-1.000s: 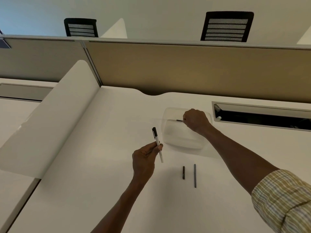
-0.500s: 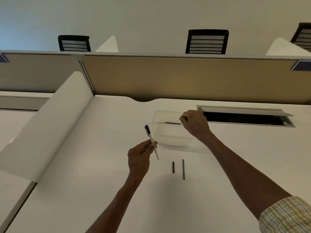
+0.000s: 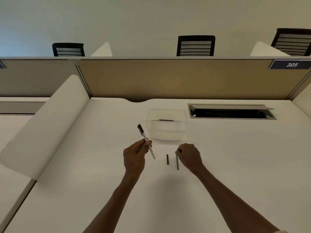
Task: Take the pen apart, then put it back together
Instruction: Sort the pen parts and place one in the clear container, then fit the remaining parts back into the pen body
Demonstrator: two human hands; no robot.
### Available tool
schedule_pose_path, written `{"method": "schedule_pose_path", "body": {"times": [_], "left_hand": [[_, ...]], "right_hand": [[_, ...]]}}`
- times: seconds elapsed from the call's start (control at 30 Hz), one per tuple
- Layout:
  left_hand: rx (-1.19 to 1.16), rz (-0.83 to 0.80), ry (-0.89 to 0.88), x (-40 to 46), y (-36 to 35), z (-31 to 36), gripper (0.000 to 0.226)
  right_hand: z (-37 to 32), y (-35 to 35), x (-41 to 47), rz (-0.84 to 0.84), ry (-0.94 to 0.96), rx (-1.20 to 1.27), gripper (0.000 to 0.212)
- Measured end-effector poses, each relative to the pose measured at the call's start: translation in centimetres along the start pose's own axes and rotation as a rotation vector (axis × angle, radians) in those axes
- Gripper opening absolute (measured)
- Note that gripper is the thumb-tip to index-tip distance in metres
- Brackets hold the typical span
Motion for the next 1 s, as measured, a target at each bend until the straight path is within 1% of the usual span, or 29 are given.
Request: {"method": "schedule_pose_path", "body": {"times": [0.1,0.2,0.43,0.53,0.63,0.83,1.0], "left_hand": [[-0.013,0.009,0.009,-0.8,0.3,-0.2,0.010],[-0.015,0.006,0.011,-1.3,0.4,-0.2,0.010],[-0.020,0.010,-0.001,-1.6,0.6,-0.1,0.011],[-0.022,0.006,0.002,-1.4,0.4,-0.2,0.011],[-0.023,0.003,0.006,-1.2,0.3,-0.2,0.011],[-0.060,0.007,0.017,-1.1,0.4,-0.3,0.011],[-0.093,0.055,0.030,-0.7,0.7,0.2,0.013]], "right_hand": [[0.4,-1.9,-1.1,0.000,-0.063,-0.056,0.025],[0.7,-3.4,-1.8,0.004,-0.075,-0.079,0.029],[0.1,-3.7,-1.8,-0.003,-0.101,-0.157,0.021],[-0.1,-3.6,-1.7,-0.006,-0.114,-0.192,0.014],[-0.3,-3.7,-1.8,-0.023,-0.107,-0.243,0.018],[0.0,-3.3,-2.2,-0.019,-0.134,-0.166,0.015],[-0.9,-1.1,-2.6,0.063,-0.096,-0.026,0.013]]}}
Point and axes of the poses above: each hand's wrist, its own x-axis towards the middle knuckle, its own y-axis out of the back of the hand, z = x × y, the point moved 3 cm from there along x, towards the middle knuckle, and after that the axes turned 14 degrees about -z, right-handed, at the moved point
